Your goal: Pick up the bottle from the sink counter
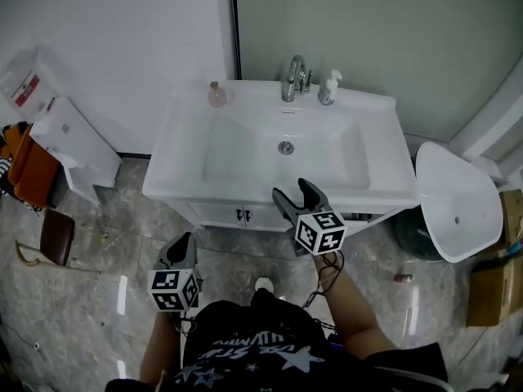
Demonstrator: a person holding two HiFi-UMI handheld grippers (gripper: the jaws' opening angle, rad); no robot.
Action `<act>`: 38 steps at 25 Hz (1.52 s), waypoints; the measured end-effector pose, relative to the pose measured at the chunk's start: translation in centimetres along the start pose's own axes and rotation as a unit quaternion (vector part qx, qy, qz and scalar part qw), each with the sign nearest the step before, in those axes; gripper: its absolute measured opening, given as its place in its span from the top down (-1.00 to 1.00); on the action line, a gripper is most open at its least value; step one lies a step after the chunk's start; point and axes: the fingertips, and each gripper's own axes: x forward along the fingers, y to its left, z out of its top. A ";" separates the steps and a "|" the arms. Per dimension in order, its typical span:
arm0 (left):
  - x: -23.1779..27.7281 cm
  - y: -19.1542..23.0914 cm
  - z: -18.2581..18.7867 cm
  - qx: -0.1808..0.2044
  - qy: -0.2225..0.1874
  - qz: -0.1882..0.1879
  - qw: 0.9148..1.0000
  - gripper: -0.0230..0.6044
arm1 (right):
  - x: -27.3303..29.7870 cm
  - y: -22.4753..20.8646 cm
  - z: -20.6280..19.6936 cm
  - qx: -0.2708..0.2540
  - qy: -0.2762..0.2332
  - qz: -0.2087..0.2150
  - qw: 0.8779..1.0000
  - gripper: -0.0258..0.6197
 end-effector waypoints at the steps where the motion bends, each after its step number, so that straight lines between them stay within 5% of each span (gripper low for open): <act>1: 0.2 0.0 0.3 -0.002 0.000 0.004 1.000 0.86 | 0.8 -0.2 0.1 0.000 0.002 0.005 1.000 -0.05; 12: 3.1 5.4 2.0 -0.018 -0.001 0.040 0.999 0.86 | 9.2 2.3 0.8 -0.019 0.024 0.056 0.998 -0.05; 27: 20.5 17.9 11.9 -0.016 -0.019 -0.021 0.999 0.86 | 27.4 -0.9 5.7 -0.063 0.055 0.016 0.996 -0.12; 38: 28.4 24.3 16.5 -0.021 -0.026 -0.048 0.998 0.86 | 38.1 -1.6 8.5 -0.073 0.066 -0.004 0.995 -0.12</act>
